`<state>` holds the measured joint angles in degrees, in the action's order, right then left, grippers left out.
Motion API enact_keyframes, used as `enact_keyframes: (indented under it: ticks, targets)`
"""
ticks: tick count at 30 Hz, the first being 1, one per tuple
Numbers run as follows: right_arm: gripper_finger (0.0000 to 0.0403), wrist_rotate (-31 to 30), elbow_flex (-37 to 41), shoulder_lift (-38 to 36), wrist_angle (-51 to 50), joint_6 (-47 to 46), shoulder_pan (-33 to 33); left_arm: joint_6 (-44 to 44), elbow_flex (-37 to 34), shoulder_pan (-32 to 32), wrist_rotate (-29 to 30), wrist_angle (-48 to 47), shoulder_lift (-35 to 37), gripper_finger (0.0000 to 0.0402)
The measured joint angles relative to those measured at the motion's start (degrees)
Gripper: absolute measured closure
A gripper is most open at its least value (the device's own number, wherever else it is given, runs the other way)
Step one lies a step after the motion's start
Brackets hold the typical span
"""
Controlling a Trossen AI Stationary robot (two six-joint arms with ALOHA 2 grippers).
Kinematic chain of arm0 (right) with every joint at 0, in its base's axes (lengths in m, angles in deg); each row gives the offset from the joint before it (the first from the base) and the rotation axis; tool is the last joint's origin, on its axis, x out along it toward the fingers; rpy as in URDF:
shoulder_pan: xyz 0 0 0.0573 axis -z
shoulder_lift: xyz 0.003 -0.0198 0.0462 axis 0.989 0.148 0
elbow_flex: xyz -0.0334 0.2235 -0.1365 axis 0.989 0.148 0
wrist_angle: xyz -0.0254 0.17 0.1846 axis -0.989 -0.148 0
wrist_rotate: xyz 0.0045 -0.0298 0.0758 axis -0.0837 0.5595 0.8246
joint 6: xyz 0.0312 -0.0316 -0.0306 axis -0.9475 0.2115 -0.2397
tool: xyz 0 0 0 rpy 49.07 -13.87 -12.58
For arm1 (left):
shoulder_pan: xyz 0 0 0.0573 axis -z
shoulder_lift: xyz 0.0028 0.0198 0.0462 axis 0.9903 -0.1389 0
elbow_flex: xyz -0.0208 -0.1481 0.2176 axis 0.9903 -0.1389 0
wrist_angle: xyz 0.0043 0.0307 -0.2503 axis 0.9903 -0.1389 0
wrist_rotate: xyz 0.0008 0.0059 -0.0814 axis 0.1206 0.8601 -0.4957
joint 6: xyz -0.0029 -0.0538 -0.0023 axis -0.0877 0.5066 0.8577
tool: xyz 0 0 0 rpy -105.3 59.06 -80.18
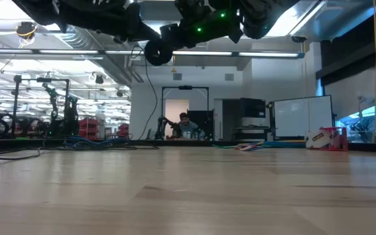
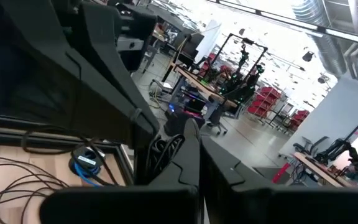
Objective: Coiling cords
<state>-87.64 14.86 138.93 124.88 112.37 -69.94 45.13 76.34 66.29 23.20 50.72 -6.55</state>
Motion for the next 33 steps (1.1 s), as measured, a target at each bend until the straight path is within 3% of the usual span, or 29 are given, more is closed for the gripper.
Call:
enact_keyframes:
  ticks: [7,16,20,33]
  targets:
    - [0.0397,0.38,0.02,0.0,0.21,-1.3,0.0,-4.35,0.02,0.02,-0.52,0.24,-0.32,0.0386]
    - [0.0397,-0.21,0.0,0.0,0.7,-1.39,0.22,-4.37,0.02,2.04,-1.98,-0.82,-0.43,0.0278]
    - [0.0397,-0.12,0.0,-0.02,0.7,-1.39,0.2,-6.01,0.02,4.12,-1.51,-2.7,-0.43,0.0253]
    - [0.0397,0.21,0.11,-0.02,-0.42,-0.49,0.14,-6.14,0.02,4.81,-0.5,-2.51,-7.5,0.0254]
